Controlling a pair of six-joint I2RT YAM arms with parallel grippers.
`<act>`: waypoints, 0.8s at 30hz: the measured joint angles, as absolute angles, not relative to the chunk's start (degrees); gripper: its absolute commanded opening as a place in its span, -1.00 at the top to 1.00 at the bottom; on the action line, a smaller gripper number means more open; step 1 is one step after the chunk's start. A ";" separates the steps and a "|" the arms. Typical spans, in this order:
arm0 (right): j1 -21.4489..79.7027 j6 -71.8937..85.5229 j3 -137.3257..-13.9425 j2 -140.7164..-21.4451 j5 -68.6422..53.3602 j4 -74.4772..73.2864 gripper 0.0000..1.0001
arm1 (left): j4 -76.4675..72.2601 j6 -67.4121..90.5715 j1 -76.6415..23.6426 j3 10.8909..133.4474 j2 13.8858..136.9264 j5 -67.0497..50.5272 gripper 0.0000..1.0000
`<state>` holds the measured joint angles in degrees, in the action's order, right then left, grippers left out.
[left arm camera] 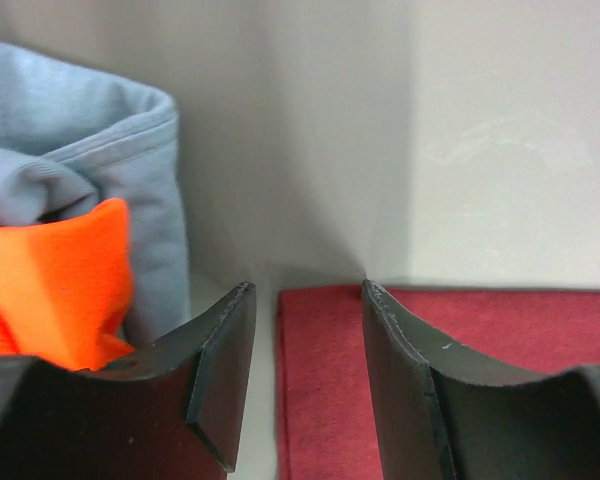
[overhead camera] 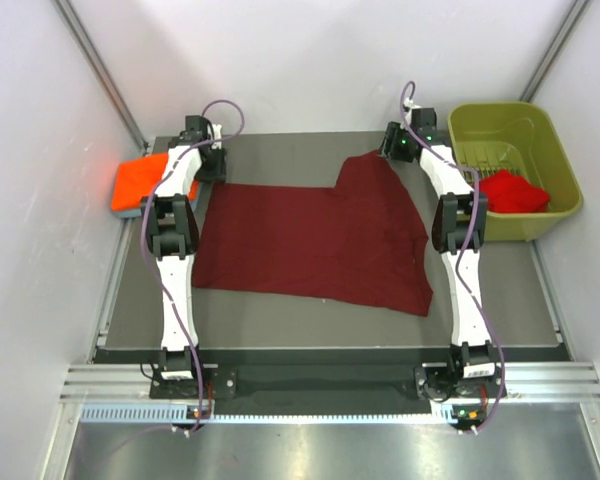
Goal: Fold and stack the t-shirts
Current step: Fold the tshirt
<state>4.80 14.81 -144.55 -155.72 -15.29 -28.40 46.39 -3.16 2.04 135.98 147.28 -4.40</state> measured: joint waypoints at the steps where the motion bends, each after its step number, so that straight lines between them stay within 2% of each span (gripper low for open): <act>1: 5.19 15.40 -144.57 -155.92 -15.46 -27.49 -0.05 | 46.37 -3.11 1.80 135.98 147.30 -4.19 -0.02; 19: 7.97 19.27 -145.23 -157.27 -14.83 -24.14 0.02 | 45.21 -2.52 1.17 134.06 146.39 -3.11 -0.03; 21: 7.84 19.40 -145.23 -157.29 -14.22 -24.01 0.27 | 45.10 -2.35 1.10 133.53 146.06 -3.09 -0.02; 22: 7.79 19.53 -145.23 -157.36 -14.02 -23.99 0.51 | 45.10 -2.26 1.06 133.16 145.77 -3.07 -0.02; 23: 7.70 19.55 -145.25 -157.40 -13.76 -23.90 1.00 | 45.10 -2.20 1.06 132.68 145.51 -3.03 -0.02; 24: 7.68 19.55 -145.25 -157.53 -13.54 -23.81 1.00 | 45.12 -2.07 1.02 131.96 145.08 -2.98 -0.02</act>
